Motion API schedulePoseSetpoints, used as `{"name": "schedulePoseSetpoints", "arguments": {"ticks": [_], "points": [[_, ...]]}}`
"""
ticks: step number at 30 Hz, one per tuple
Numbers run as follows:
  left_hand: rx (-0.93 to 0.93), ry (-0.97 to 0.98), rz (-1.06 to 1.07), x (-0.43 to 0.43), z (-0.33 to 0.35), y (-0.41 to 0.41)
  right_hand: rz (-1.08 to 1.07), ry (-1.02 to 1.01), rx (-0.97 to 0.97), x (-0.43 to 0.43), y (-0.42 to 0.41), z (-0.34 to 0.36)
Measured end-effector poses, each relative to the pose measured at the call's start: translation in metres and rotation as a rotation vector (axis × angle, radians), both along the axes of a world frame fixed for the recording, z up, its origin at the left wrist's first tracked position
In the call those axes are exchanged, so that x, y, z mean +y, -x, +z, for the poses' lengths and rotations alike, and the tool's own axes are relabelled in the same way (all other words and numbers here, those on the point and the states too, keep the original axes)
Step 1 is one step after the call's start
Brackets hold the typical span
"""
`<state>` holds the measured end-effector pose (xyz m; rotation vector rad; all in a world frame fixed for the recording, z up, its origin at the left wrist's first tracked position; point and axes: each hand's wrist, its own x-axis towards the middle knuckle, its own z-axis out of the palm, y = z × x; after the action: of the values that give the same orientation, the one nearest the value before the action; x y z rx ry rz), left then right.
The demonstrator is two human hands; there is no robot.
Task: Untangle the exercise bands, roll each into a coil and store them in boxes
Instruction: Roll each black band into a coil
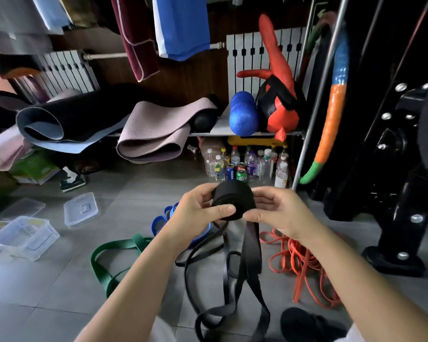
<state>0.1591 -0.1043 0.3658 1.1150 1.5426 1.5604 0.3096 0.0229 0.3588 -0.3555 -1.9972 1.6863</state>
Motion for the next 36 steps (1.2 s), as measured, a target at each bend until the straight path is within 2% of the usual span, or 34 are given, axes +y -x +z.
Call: {"name": "schedulePoseSetpoints", "arguments": {"ticks": [3,5,7,10,11,15,17,21,25,31,34,36], "points": [[-0.145,-0.068,-0.029,0.006,-0.003,-0.003,-0.016,0.084,0.079,-0.002,0.003,-0.005],[-0.142,-0.061,-0.036,0.009,-0.003,-0.005,-0.065,0.078,0.1,-0.002,0.004,-0.006],[0.057,0.012,0.01,0.009,-0.003,-0.003,-0.097,0.024,0.067,0.0,0.003,-0.007],[0.543,0.128,0.092,0.004,-0.002,0.005,-0.083,-0.146,-0.072,0.0,0.001,-0.009],[0.641,0.153,0.078,0.001,-0.002,0.007,-0.066,-0.203,-0.117,-0.001,0.002,-0.011],[0.718,0.231,-0.039,-0.008,-0.006,0.011,-0.017,-0.349,-0.235,-0.006,0.007,-0.012],[0.635,0.214,0.001,-0.009,-0.008,0.012,-0.033,-0.302,-0.202,-0.008,0.008,-0.008],[0.331,0.089,0.083,-0.011,-0.003,0.013,-0.051,-0.221,-0.16,-0.004,0.008,-0.002],[-0.019,-0.107,0.054,-0.017,-0.002,0.015,0.009,-0.089,-0.125,-0.004,0.012,-0.006],[-0.374,-0.215,0.044,-0.012,-0.009,0.011,-0.048,-0.083,0.06,-0.015,0.024,-0.008],[-0.481,-0.199,-0.007,-0.013,-0.01,0.007,-0.098,-0.02,0.118,-0.016,0.027,-0.011],[-0.404,-0.131,0.012,-0.015,-0.008,0.009,-0.106,-0.068,0.07,-0.014,0.026,-0.008]]}}
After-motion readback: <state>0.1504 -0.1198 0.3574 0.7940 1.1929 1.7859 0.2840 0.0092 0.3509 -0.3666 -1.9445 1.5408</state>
